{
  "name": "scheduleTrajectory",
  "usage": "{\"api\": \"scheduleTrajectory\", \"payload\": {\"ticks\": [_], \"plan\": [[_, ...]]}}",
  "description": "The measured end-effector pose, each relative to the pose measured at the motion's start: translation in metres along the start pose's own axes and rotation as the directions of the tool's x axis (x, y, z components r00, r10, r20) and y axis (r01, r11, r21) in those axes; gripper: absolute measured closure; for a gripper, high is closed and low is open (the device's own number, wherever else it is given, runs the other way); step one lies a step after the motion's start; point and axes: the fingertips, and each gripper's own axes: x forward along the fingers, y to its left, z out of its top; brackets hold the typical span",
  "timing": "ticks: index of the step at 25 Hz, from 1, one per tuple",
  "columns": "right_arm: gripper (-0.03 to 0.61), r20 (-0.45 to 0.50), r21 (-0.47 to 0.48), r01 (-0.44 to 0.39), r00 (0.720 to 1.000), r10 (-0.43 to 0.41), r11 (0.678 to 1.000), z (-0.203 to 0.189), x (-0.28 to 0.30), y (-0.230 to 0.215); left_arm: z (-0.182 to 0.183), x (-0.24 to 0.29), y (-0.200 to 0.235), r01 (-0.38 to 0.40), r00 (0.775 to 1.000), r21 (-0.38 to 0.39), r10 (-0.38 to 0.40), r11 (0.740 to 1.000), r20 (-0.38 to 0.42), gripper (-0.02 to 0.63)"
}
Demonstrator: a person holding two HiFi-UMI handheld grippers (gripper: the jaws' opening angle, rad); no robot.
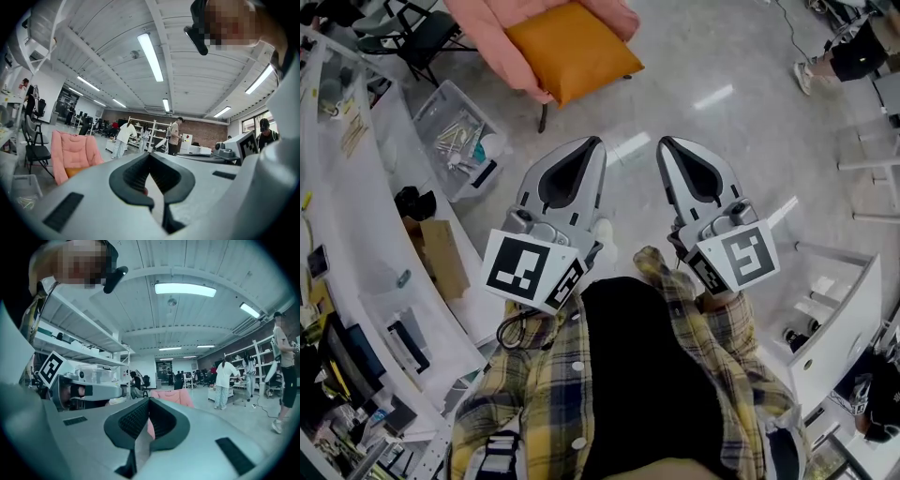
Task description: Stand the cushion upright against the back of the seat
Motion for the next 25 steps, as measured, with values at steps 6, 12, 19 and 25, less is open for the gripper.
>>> {"api": "scheduleTrajectory", "payload": {"ticks": [6, 12, 19, 25], "plan": [[0.561, -0.015, 0.009, 0.023, 1.000, -0.023, 1.000, -0.001, 0.028, -0.014, 0.002, 0.015, 0.027, 0.009, 1.000, -0.016, -0.009, 1.000, -0.012, 0.611], [0.561, -0.037, -0.005, 0.027, 0.999, -0.027, 1.000, -0.007, 0.058, -0.039, 0.000, 0.042, 0.051, 0.000, 1.000, -0.025, 0.000, 1.000, -0.030, 0.611], [0.561, -0.050, 0.010, -0.014, 0.999, 0.014, 1.000, -0.011, 0.095, -0.087, -0.002, 0.093, 0.080, -0.063, 0.998, -0.045, 0.062, 0.997, -0.026, 0.611], [0.561, -0.057, 0.013, -0.072, 0.996, 0.072, 0.997, 0.003, 0.135, -0.152, 0.015, 0.160, 0.100, -0.134, 0.991, -0.058, 0.134, 0.989, -0.004, 0.611]]}}
